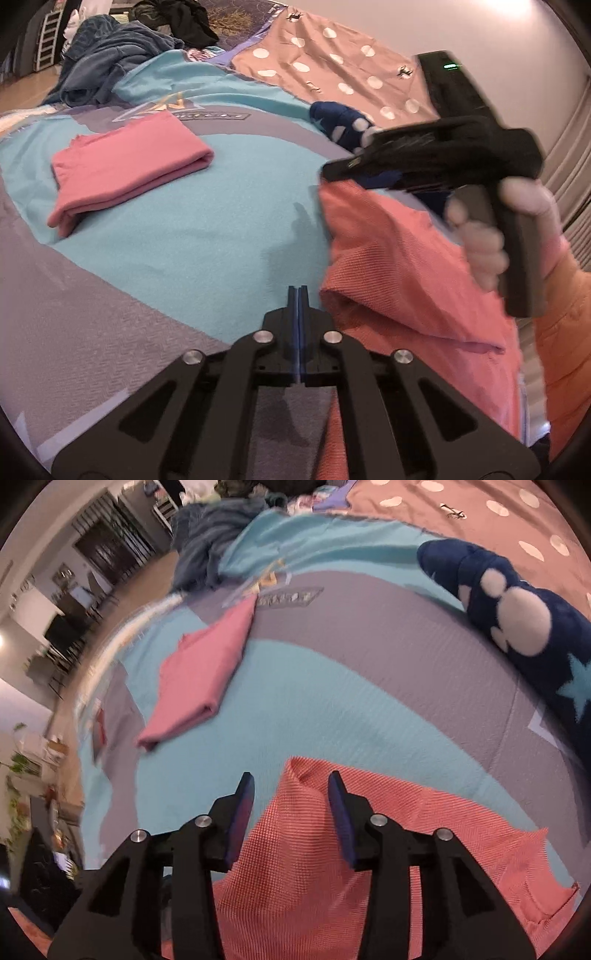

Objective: Fold small clothes

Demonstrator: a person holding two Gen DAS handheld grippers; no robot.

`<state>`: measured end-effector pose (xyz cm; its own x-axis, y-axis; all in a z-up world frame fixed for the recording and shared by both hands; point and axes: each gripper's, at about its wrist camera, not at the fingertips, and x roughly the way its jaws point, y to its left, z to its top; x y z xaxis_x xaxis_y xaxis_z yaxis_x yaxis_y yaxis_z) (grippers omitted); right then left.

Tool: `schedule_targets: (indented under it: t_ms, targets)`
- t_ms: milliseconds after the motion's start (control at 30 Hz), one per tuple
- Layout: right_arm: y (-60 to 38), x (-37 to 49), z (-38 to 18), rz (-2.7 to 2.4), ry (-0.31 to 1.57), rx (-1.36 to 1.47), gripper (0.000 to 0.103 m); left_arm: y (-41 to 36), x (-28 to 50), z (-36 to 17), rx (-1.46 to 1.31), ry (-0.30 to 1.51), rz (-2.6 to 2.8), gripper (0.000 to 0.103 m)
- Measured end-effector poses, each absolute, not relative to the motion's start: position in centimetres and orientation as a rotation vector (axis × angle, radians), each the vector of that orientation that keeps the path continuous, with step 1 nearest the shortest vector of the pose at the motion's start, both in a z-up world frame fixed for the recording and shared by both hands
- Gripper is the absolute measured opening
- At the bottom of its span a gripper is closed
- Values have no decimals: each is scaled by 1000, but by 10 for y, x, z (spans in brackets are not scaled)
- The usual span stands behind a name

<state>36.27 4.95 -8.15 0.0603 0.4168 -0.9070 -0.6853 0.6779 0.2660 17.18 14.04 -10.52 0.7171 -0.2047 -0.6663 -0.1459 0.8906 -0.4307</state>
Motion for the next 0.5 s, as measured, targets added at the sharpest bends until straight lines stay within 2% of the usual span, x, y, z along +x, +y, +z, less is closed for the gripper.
schedule_targets:
  t_ms: [33, 67, 100, 133, 200, 233, 267, 400, 500]
  targets:
    - [54, 362, -84, 835, 1245, -294, 5, 140, 171, -103, -496, 758, -62, 9]
    - [61, 358, -86, 820, 1221, -324, 3, 140, 170, -100, -513, 738, -99, 16]
    - [64, 356, -85, 795, 1185, -332, 3, 139, 169, -99, -526, 725, -126, 31]
    - [64, 357, -84, 784, 1163, -323, 2, 138, 169, -99, -540, 713, -162, 37]
    - [62, 367, -88, 746, 1150, -272, 2, 133, 172, -101, -518, 731, -165, 36]
    - [61, 373, -92, 737, 1169, -253, 2, 130, 176, -106, -498, 768, -154, 17]
    - [62, 376, -98, 737, 1184, -238, 2, 129, 182, -114, -502, 823, -159, 5]
    - [49, 373, -92, 725, 1154, -169, 6, 138, 184, -120, -561, 850, -163, 1]
    - [6, 361, -66, 646, 1081, -89, 14, 133, 181, -117, -522, 840, -151, 1]
